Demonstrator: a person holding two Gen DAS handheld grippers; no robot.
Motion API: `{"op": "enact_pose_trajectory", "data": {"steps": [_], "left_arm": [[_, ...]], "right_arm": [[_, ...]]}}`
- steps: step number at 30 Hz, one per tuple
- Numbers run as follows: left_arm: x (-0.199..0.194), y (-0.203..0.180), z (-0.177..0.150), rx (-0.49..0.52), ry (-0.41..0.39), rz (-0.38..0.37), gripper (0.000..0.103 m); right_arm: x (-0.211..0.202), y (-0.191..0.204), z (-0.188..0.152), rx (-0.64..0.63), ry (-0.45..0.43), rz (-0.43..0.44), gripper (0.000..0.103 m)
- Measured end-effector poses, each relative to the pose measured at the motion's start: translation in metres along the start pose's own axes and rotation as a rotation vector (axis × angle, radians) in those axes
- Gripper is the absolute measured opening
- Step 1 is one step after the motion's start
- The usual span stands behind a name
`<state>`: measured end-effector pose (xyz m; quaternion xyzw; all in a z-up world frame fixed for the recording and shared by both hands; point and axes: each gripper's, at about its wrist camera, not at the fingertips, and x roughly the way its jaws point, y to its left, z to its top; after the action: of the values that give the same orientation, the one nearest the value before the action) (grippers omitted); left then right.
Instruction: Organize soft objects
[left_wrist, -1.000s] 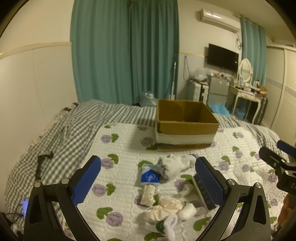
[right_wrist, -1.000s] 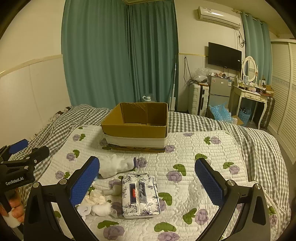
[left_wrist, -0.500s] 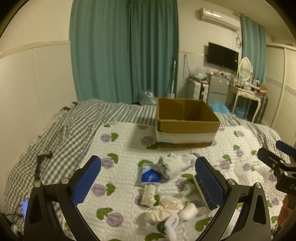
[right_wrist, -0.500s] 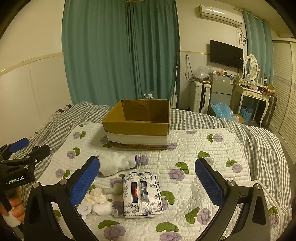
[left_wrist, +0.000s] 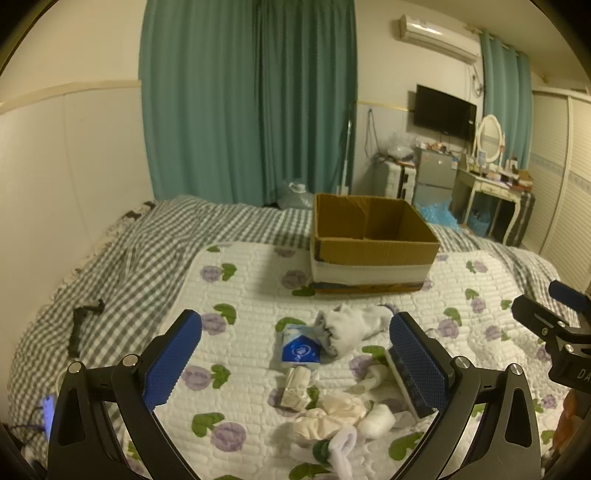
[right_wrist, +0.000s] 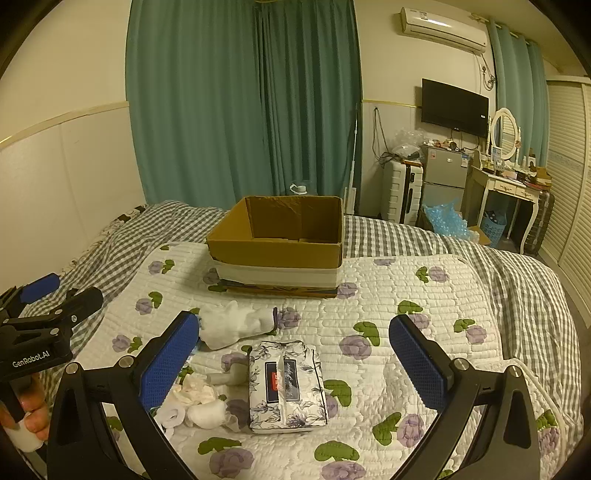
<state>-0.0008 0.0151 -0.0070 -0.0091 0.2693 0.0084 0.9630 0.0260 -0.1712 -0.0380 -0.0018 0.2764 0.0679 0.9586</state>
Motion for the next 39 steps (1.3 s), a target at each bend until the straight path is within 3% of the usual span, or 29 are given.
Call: {"op": "enact_pose_trajectory", "data": {"steps": [11, 18, 24, 30, 39], "left_arm": [[0.001, 0.001, -0.001, -0.001, 0.000, 0.000, 0.103], [0.016, 0.002, -0.018, -0.009, 0.054, -0.013, 0.102], [0.046, 0.001, -0.054, -0.036, 0.185, -0.040, 0.102], [0.063, -0.022, -0.105, -0.001, 0.341, -0.082, 0.102], [0.082, -0.027, -0.137, -0.010, 0.473, -0.110, 0.085]], "right_arm": [[-0.002, 0.002, -0.001, -0.002, 0.004, 0.005, 0.103], [0.014, -0.003, -0.016, 0.019, 0.052, 0.022, 0.103], [0.049, 0.005, -0.045, -0.014, 0.167, 0.023, 0.103], [0.082, 0.011, -0.076, -0.024, 0.276, 0.041, 0.101], [0.110, 0.008, -0.096, -0.011, 0.372, -0.006, 0.098]]}}
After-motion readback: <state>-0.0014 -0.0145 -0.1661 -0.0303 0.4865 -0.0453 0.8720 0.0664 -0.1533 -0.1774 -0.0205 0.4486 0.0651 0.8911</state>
